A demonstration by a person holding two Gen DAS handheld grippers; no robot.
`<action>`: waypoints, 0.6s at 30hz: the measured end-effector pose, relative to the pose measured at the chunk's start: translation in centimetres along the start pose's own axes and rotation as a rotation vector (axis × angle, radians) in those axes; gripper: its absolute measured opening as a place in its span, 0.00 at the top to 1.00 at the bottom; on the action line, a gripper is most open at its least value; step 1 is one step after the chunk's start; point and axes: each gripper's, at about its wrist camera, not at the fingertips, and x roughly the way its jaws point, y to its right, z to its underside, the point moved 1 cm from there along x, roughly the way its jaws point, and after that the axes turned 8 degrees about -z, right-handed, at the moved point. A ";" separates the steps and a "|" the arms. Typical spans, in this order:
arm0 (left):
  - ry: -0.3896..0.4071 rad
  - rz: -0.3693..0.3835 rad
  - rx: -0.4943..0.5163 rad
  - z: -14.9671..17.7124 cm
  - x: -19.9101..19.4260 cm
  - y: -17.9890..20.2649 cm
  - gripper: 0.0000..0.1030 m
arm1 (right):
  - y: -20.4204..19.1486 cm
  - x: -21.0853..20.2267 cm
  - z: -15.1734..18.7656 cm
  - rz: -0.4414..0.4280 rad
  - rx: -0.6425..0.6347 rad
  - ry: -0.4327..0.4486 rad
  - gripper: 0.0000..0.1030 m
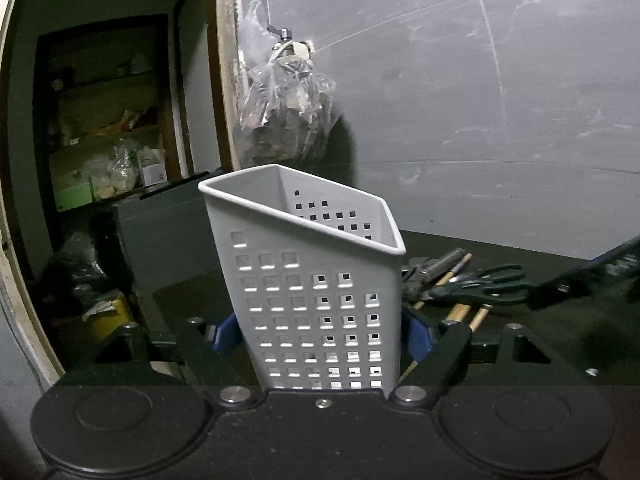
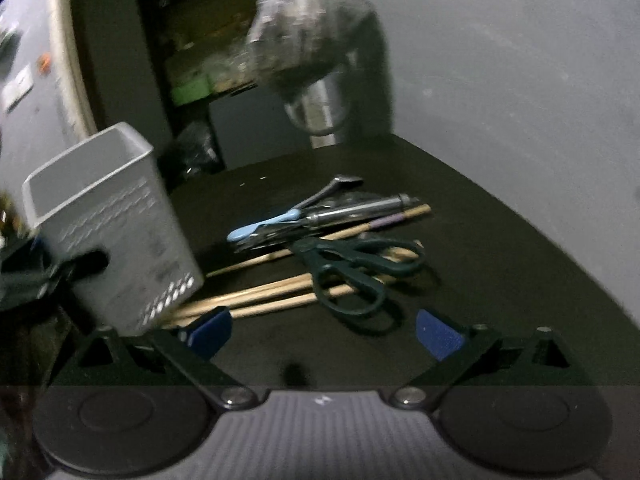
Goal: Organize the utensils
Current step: 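Lift the white basket with the left tool and hold it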
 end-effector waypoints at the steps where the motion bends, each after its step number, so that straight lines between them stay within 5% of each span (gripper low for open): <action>1: 0.001 0.004 -0.003 0.1 -0.3 0.2 0.22 | 0.4 0.2 -0.1 -0.001 0.039 0.002 0.06; 6: 0.011 0.002 0.003 0.4 -1.5 1.5 0.22 | 1.4 0.8 -0.1 -0.021 0.160 0.044 0.07; 13: 0.011 -0.007 -0.011 0.4 -1.8 1.7 0.22 | 0.7 1.6 -2.3 0.056 -0.052 -0.003 0.08; 18: 0.015 0.005 -0.025 0.4 -1.9 1.6 0.23 | 1.1 1.5 -3.3 0.009 -0.027 -0.007 0.09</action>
